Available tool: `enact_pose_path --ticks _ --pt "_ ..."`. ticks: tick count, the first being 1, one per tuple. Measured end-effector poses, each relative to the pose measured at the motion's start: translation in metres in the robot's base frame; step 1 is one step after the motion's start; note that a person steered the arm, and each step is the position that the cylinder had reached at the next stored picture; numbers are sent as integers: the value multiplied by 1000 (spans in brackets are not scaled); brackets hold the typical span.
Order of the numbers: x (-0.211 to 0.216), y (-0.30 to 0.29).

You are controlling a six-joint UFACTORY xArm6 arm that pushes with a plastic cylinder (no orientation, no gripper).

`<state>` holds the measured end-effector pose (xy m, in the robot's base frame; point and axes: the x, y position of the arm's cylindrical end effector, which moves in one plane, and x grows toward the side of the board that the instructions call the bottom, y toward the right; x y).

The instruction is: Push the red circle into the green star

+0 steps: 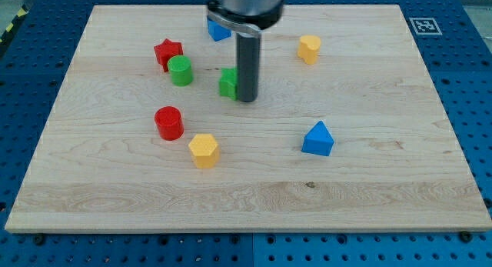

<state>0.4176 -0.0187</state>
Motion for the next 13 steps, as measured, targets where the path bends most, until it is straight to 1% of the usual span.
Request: enact_pose_path --ticks 2,4,6,7,8,11,13 --pt "-2 -70" --pt "5 -130" --pt "102 -123" --pt "106 -117" --pt "96 -96" --pt "41 -92" --pt "42 -69"
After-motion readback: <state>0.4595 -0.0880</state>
